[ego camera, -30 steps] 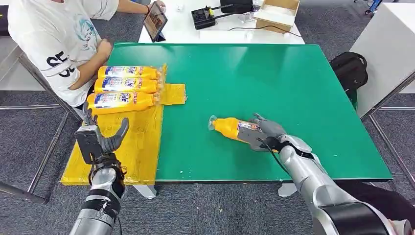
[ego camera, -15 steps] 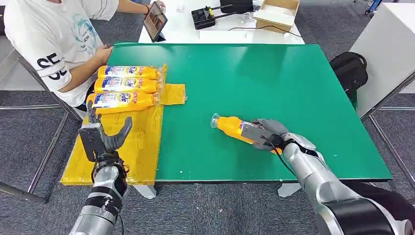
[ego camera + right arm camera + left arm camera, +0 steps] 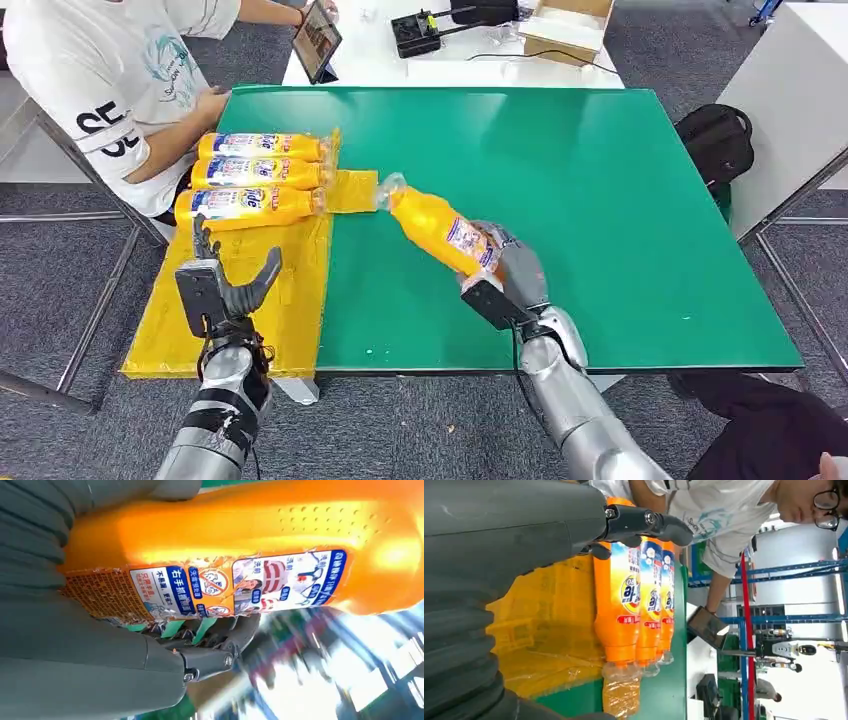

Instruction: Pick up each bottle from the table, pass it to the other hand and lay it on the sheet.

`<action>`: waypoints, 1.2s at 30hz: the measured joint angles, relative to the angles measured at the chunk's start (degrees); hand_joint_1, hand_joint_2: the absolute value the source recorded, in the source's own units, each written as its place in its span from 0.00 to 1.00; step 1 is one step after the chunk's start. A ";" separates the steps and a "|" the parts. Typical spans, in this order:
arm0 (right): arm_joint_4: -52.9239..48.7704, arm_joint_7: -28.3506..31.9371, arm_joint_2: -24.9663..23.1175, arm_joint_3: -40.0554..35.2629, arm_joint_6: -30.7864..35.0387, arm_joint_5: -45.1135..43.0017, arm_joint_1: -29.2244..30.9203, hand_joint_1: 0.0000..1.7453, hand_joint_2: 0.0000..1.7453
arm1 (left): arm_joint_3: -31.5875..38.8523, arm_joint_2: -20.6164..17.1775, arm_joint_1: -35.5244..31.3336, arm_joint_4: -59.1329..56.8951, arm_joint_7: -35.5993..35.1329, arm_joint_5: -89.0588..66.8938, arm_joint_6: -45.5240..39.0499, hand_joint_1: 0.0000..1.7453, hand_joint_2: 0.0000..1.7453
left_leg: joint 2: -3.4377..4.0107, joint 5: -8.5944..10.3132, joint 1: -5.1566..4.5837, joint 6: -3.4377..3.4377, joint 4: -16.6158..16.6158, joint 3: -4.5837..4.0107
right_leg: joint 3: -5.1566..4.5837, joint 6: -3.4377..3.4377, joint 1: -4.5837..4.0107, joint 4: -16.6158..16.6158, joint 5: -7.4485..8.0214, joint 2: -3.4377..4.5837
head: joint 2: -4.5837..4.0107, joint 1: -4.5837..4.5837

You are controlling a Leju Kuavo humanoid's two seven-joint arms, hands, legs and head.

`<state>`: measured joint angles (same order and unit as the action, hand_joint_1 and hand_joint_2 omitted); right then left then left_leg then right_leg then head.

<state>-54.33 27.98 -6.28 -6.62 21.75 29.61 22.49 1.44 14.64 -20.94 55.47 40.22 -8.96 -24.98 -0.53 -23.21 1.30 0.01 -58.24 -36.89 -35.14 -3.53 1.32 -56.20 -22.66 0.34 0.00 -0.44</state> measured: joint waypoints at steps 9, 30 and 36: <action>-17.22 5.11 -3.85 3.36 8.02 -3.69 -6.93 1.00 1.00 | -1.03 1.38 0.14 0.18 0.00 1.23 2.76 0.00 1.00 | 0.01 -0.04 -0.10 -0.04 0.00 -0.07 | -0.04 -0.04 0.10 0.10 0.02 0.01 | 0.00 0.00; -14.56 9.48 -7.97 2.38 4.34 1.62 -9.67 1.00 1.00 | -11.45 5.57 1.70 3.10 -1.55 6.21 31.04 0.00 1.00 | 0.04 -0.05 -0.07 -0.02 0.00 -0.11 | -0.07 -0.03 0.05 0.09 0.01 0.03 | 0.00 -0.02; -13.17 9.48 -8.24 2.29 4.32 1.66 -9.70 1.00 1.00 | -12.22 5.57 1.79 3.50 -1.57 6.34 31.23 0.00 1.00 | 0.03 -0.04 -0.08 -0.02 0.00 -0.11 | -0.06 -0.03 0.06 0.09 0.02 0.02 | 0.00 -0.02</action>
<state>-67.49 37.46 -14.51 -4.33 26.08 31.28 12.79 -10.78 20.22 -19.15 58.97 38.64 -2.62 6.25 -0.50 -23.25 1.22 -0.02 -58.24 -37.00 -35.20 -3.56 1.38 -56.11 -22.64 0.36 0.00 -0.46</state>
